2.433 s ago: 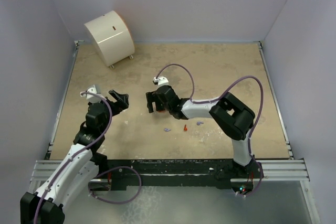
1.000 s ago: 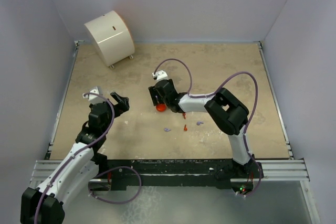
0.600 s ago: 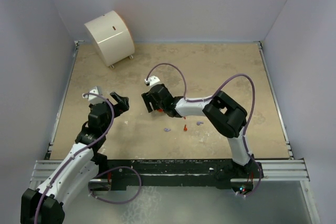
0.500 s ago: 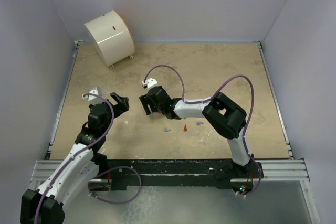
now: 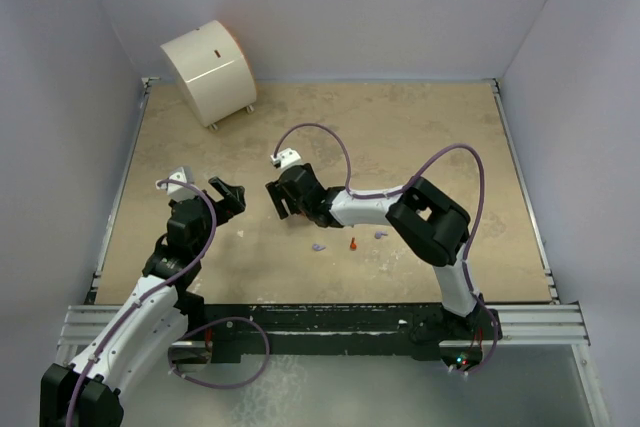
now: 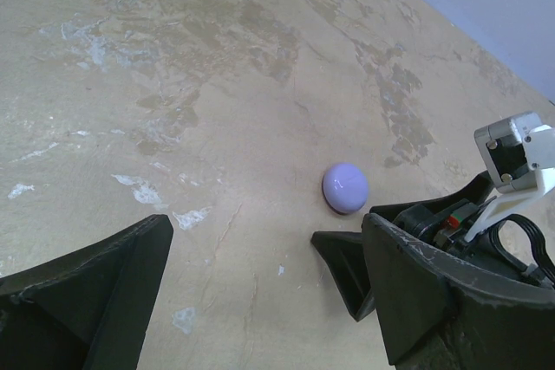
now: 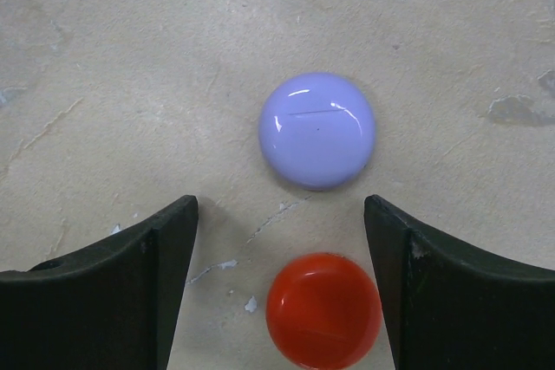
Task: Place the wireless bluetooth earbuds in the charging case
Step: Pick up the charging case at the center of the board.
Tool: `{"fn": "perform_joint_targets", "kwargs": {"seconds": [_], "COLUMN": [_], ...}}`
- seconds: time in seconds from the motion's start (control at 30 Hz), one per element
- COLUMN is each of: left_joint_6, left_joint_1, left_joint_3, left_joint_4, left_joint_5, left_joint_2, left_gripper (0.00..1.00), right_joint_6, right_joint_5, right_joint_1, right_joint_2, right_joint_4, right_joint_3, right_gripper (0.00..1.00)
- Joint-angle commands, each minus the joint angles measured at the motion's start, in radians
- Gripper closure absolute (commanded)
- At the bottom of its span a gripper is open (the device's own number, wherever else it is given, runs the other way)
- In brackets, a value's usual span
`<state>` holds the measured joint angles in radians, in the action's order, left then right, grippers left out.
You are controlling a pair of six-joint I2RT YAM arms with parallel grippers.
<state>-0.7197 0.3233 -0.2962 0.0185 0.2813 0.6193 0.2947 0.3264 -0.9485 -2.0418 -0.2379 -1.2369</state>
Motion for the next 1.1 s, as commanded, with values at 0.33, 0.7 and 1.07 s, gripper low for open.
{"fn": "perform_joint_targets", "kwargs": {"seconds": [0.33,0.7,1.07], "left_joint_6": [0.0,0.001,-0.001], "left_joint_1": [0.004,0.004,0.005], "left_joint_3": [0.007,0.009,0.01], "left_joint_4": [0.035,0.047,0.055], "left_joint_5": [0.015,0.015,0.013], "left_joint_2": [0.007,0.023,0.035], "left_gripper": [0.1,0.11,0.11], "right_joint_6": [-0.035,-0.054,-0.061], "right_joint_5": [0.013,-0.041,-0.063], "right_joint_1": [0.039,0.068,0.068], "right_joint_2": [-0.047,-0.07,-0.081], "right_joint_4": [-0.026,-0.069,-0.092], "right_joint_3": [-0.081,-0.077,-0.06], "right_gripper": [0.22,0.29,0.41]}}
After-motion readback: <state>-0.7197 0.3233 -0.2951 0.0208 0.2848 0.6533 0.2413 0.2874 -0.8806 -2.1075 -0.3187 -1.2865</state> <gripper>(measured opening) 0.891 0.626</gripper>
